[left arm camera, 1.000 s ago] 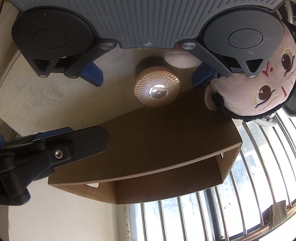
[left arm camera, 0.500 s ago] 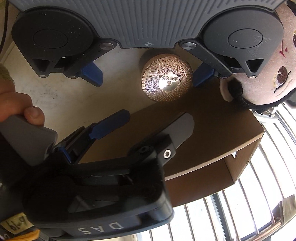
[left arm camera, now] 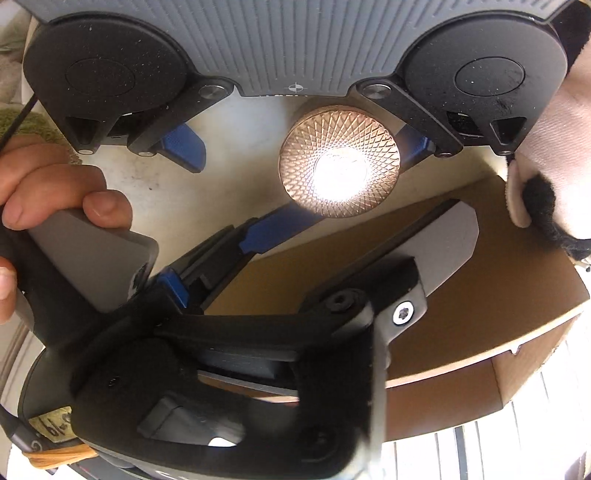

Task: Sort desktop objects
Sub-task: 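Close the left tool on the copper-lidded jar while the right tool moves above it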

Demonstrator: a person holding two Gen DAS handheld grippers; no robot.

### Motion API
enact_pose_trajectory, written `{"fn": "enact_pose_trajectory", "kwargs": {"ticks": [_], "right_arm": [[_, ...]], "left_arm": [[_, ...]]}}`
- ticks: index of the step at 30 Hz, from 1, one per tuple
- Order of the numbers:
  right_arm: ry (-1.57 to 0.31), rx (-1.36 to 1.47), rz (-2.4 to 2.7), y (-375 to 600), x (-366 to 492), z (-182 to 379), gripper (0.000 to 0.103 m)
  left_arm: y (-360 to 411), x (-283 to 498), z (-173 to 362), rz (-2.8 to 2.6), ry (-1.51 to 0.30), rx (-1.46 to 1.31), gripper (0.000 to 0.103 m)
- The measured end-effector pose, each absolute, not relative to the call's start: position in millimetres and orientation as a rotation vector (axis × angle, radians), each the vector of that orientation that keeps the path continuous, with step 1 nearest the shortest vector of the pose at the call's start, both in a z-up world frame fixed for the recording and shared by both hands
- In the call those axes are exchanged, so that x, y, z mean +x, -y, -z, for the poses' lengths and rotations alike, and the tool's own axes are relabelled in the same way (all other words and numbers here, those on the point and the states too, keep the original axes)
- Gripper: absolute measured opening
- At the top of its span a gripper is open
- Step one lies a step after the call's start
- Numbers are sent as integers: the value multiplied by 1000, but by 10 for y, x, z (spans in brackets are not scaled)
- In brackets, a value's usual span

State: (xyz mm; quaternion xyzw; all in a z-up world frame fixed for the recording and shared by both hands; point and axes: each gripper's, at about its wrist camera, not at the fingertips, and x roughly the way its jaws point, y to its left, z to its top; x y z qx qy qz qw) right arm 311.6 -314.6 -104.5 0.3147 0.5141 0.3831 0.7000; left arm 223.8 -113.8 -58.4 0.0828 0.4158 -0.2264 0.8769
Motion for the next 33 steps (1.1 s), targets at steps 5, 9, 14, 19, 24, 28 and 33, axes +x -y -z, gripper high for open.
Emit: {"fn": "enact_pose_trajectory", "kwargs": {"ticks": [5,9,14,19,24,28,33], "right_arm": [[-1122,757,-798,3390,2892,1051,99],[-1063,762,-716,3606,2655,972,99],[-948,726,-621,3802,2335,761,103],[-900,578,-509,3695,2115,577,103],[-896,357,-397,3397,1970,493,103],[-869,242,-302,3269,1887,464,103],[-828,284,-297,3356,1806,464,103]], "left_arm": [[1290,2165,565,558,-863,164,103],[1479,2061,556,635,-848,175,103],[1579,1896,530,685,-799,189,102],[1483,1709,510,660,-746,200,103],[1385,1403,605,646,-729,184,103],[1392,1298,700,633,-729,172,103],[1330,1227,712,646,-755,123,99]]}}
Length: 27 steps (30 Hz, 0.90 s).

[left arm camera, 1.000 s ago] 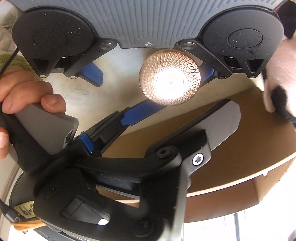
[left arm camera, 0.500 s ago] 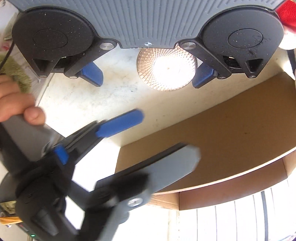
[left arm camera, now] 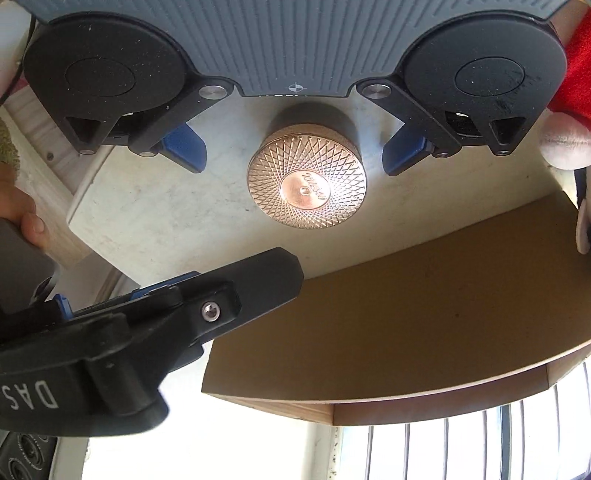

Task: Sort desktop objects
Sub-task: 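Close the left tool on the copper-lidded jar while the right tool moves above it, then close the right tool on the jar's side while the left tool holds it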

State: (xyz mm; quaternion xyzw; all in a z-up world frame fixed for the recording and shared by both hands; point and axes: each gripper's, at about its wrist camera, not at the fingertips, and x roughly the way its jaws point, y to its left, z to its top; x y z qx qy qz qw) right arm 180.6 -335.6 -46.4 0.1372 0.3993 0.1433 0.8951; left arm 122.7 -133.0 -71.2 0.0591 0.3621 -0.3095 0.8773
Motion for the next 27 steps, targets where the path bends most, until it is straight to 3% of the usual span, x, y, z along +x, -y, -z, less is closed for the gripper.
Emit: {"fn": "enact_pose_trajectory", "kwargs": {"ticks": [5,12,17,19,27], "right_arm": [[-781,278,-241,3428,1687,454,99],[-758,265,-211,3470,1583,462,90],[-764,226,-241,3383,1555,501,89],[-790,230,-267,3347,1580,536,83],[-882,215,-328,3206,1716,633,75]], "left_arm": [[1434,1193,867,653,-746,140,82],[1557,1289,854,671,-726,154,68],[1552,1344,838,679,-713,168,67],[1539,1365,848,679,-710,171,68],[1520,1495,903,683,-701,175,68]]}}
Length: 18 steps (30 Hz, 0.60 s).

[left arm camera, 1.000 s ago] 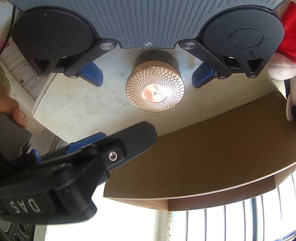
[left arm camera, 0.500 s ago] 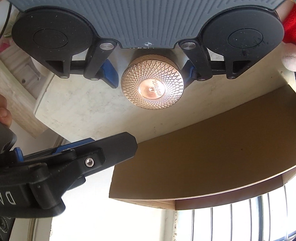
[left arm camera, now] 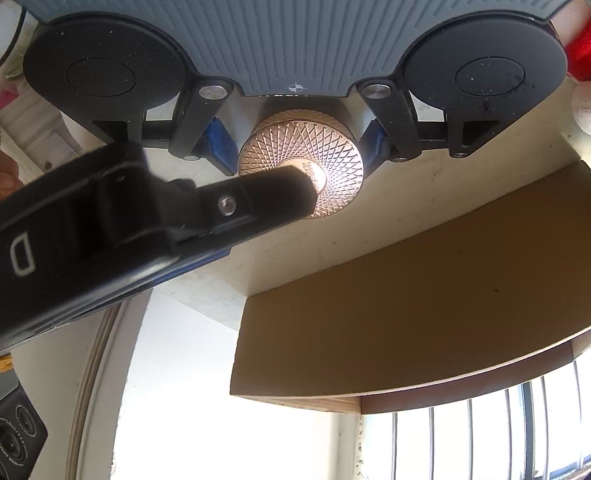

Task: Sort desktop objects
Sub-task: 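Close the right tool on the jar's side while the left tool holds it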

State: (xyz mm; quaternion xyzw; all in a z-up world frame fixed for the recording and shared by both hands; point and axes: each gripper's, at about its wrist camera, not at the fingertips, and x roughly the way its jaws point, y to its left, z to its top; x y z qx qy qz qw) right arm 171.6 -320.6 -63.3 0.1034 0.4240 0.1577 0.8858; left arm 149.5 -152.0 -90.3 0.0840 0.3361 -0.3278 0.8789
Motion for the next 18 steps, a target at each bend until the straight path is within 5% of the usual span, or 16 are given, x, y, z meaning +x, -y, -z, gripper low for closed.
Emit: {"fn": "enact_pose_trajectory", "kwargs": {"ticks": [18], "right_arm": [[-1004,151,-347,2992,1946,797,68]], "left_arm": [[1446,1777,1015,710,-664,173,68]]}}
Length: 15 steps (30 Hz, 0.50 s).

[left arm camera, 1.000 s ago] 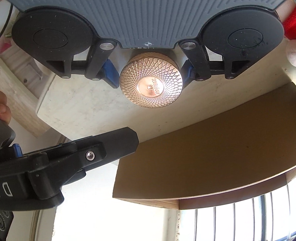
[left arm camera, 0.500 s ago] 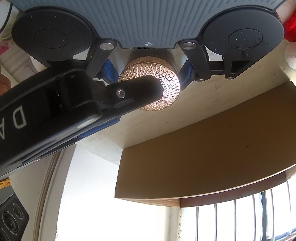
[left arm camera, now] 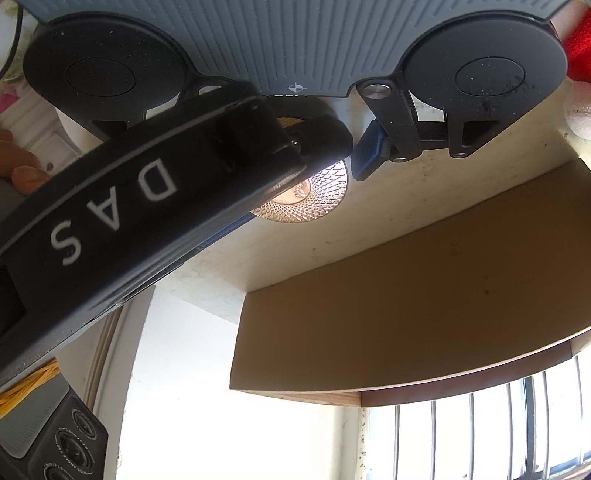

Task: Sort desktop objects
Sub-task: 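Close the right tool on the jar's side while the left tool holds it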

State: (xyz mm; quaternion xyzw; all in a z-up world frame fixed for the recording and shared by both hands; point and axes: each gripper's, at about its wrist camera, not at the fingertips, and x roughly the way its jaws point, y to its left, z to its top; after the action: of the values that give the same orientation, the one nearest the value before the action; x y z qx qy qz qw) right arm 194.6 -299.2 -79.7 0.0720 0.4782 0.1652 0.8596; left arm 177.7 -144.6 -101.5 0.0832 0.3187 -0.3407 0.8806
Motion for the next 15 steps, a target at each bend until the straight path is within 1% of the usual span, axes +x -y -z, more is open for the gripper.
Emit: {"fn": "enact_pose_trajectory", "kwargs": {"ticks": [3,15], "right_arm": [[-1008,144,-350,3009,1943,787,65],[-1033,166,-368,3094,1935,753,66]], "left_arm": [[1441,1844,1032,714,-659,173,68],[1502,2139,1083,745,-644,191,67]]}}
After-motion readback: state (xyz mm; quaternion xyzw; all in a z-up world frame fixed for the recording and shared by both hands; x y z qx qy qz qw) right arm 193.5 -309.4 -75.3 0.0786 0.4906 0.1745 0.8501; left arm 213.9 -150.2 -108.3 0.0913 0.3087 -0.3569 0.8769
